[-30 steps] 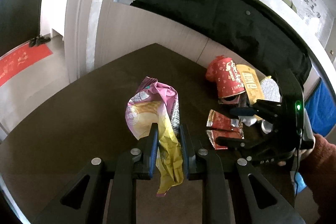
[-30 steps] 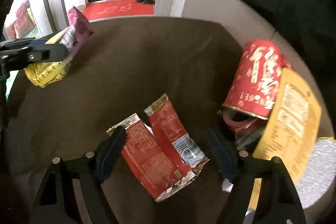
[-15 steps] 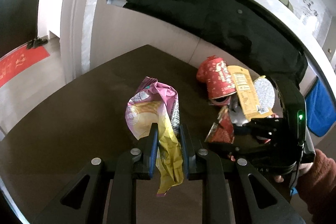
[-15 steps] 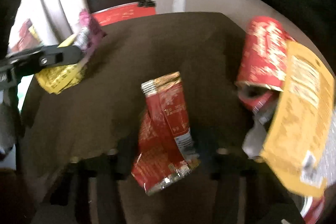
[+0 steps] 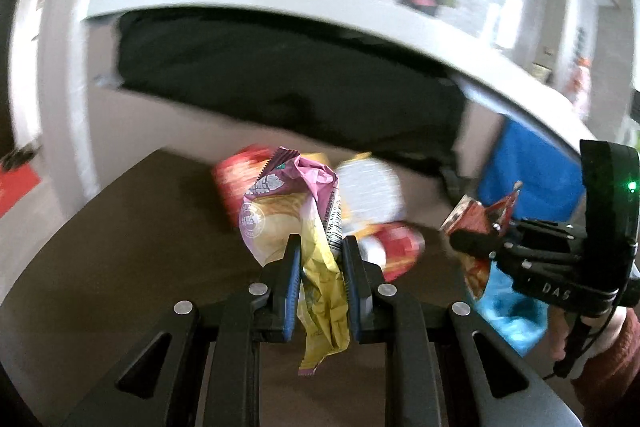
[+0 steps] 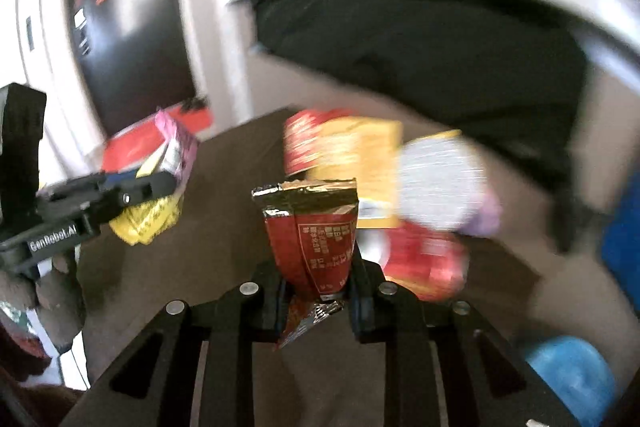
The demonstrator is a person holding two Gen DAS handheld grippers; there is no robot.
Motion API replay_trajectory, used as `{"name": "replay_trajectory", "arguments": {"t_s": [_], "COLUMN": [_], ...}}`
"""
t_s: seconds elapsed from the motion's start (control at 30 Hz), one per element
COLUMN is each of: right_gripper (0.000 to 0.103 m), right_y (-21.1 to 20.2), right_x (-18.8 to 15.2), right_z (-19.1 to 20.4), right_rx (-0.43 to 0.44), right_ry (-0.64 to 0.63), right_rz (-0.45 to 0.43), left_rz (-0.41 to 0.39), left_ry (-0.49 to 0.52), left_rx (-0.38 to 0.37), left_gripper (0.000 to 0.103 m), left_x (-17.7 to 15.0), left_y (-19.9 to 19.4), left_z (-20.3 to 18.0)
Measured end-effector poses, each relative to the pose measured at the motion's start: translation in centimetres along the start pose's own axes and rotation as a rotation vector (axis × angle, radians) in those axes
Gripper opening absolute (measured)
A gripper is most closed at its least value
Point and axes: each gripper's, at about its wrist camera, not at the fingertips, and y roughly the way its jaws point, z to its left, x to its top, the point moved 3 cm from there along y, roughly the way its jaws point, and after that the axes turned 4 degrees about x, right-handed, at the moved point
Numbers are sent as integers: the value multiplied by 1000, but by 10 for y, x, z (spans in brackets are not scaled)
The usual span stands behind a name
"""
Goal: Collect trash
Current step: 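Grasp the small red snack wrapper with the right tool, then carry the chip bag over the blue-bagged bin and open left tool while right tool drops the red wrapper in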
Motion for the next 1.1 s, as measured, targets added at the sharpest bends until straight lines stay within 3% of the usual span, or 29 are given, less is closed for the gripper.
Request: {"name": "replay_trajectory", "arguments": {"t_s": [0.1, 0.27, 0.5, 0.73, 1.1], "right_gripper": [21, 21, 21, 21, 22], "right_y": [-55, -110, -150, -154, -115], "right_x": [-11, -34, -74, -115, -156], "right_z": [-37, -86, -150, -186, -230], "right_rx": [-111, -266, -392, -401, -343], "right_ry": [70, 170, 285, 377, 493], "right_rz": [-63, -116, -143, -147, -79], "left_rz": [-19, -14, 29, 89, 225], "left_ry": [54, 137, 257, 328, 340], "left_rx": [-69, -160, -243, -274, -304], "left_gripper": [21, 21, 21, 21, 21], "left_x": [6, 0, -25, -53, -84], "left_y": [4, 16, 40, 72, 129], "left_z": [-52, -133, -234, -290, -307]}}
